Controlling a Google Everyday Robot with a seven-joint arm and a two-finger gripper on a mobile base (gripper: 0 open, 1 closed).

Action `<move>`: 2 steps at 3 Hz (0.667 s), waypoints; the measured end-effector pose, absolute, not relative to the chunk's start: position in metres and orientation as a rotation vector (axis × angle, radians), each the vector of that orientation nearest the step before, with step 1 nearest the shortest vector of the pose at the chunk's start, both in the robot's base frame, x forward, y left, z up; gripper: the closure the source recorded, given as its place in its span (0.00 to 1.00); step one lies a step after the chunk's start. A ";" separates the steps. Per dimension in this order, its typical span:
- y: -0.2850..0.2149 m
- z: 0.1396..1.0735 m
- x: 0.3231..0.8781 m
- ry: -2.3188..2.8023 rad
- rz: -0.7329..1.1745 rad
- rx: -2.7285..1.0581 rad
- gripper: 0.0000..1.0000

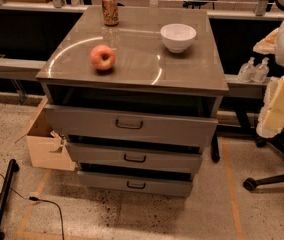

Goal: Open bottom drawer

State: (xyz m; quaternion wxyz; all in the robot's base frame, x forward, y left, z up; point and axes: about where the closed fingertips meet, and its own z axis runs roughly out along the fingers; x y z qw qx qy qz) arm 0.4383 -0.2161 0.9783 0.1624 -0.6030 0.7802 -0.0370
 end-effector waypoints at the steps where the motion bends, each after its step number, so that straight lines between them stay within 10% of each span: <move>1: -0.214 0.973 0.439 2.212 -0.124 -1.724 0.00; 2: -0.207 0.929 0.437 2.203 -0.060 -1.704 0.00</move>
Offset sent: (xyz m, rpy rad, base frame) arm 0.0039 0.0149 -0.1411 0.1233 0.0203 -0.0138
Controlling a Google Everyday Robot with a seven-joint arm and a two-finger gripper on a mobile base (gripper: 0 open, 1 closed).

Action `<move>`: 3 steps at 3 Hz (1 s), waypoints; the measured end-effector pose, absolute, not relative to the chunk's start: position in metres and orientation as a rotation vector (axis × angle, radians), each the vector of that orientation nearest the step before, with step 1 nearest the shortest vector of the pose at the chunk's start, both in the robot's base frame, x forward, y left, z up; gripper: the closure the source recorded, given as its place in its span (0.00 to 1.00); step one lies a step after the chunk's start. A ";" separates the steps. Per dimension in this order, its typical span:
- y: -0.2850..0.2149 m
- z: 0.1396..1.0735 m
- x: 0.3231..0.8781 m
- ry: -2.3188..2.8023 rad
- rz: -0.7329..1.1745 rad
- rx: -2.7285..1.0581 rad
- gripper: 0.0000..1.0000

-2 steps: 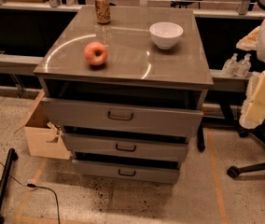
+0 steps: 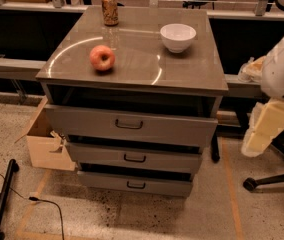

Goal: Open bottom drawer

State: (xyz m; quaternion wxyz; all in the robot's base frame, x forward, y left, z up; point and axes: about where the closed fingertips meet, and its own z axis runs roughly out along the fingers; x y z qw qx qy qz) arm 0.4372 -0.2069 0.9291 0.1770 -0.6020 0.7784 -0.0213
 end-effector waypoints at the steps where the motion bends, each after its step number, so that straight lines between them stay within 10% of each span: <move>1: -0.198 0.865 0.437 2.178 -0.005 -1.716 0.18; 2: -0.189 0.808 0.434 2.133 0.067 -1.733 0.41; 3: -0.178 0.759 0.422 2.077 0.122 -1.771 0.41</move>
Offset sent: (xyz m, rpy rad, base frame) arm -0.0063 0.0278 -0.1927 0.1552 0.0378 0.1159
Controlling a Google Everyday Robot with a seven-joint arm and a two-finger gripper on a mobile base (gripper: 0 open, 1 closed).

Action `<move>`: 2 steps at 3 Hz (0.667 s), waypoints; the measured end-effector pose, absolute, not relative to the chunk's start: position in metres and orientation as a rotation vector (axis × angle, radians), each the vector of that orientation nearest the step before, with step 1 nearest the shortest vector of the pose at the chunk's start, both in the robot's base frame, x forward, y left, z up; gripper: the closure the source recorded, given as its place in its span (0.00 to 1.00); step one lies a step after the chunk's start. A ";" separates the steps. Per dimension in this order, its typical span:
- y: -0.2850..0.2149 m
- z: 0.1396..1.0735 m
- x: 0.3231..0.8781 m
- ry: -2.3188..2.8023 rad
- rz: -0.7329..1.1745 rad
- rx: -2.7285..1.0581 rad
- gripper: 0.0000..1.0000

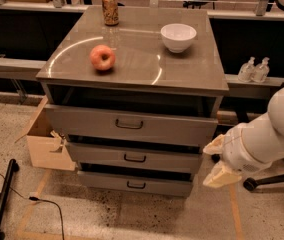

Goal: Open bottom drawer

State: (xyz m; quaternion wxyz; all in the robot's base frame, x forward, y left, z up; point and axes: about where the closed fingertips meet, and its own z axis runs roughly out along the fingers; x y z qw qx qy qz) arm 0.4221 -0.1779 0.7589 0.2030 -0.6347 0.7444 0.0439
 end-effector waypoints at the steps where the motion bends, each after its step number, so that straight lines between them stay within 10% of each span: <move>1: -0.166 0.704 0.405 2.045 0.191 -1.818 0.16; 2: -0.154 0.660 0.395 2.036 0.205 -1.843 0.00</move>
Offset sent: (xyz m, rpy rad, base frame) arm -0.0380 0.0386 -0.1587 0.0257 0.0689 0.0901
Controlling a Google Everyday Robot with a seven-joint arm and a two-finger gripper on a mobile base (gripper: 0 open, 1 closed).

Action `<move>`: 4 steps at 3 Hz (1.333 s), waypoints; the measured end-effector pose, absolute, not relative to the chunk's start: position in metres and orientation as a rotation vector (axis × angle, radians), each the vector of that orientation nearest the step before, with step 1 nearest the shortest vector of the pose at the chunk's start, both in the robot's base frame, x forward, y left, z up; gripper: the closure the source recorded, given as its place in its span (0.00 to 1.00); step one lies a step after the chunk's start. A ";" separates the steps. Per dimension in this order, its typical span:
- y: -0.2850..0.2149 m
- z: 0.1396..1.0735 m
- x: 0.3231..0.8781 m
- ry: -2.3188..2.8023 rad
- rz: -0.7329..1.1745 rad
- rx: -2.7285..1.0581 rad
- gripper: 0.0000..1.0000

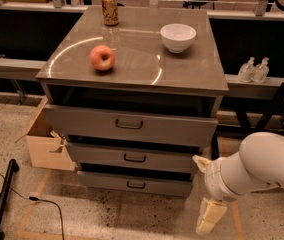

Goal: Open bottom drawer

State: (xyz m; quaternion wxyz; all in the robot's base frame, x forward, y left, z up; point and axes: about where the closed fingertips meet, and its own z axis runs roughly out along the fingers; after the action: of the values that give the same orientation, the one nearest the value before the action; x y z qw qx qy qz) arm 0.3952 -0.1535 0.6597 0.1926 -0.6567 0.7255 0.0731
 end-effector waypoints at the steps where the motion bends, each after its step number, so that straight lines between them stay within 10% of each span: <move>1: -0.154 0.660 0.395 2.036 0.205 -1.843 0.00; 4: -0.090 0.579 0.438 1.955 0.393 -1.616 0.00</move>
Offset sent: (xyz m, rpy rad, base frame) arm 0.0024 0.0005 -0.0010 0.0371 -0.0209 -0.0235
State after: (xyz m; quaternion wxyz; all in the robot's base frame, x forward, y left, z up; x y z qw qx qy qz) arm 0.4384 -0.0898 0.5787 0.2833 -0.6039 0.7304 0.1470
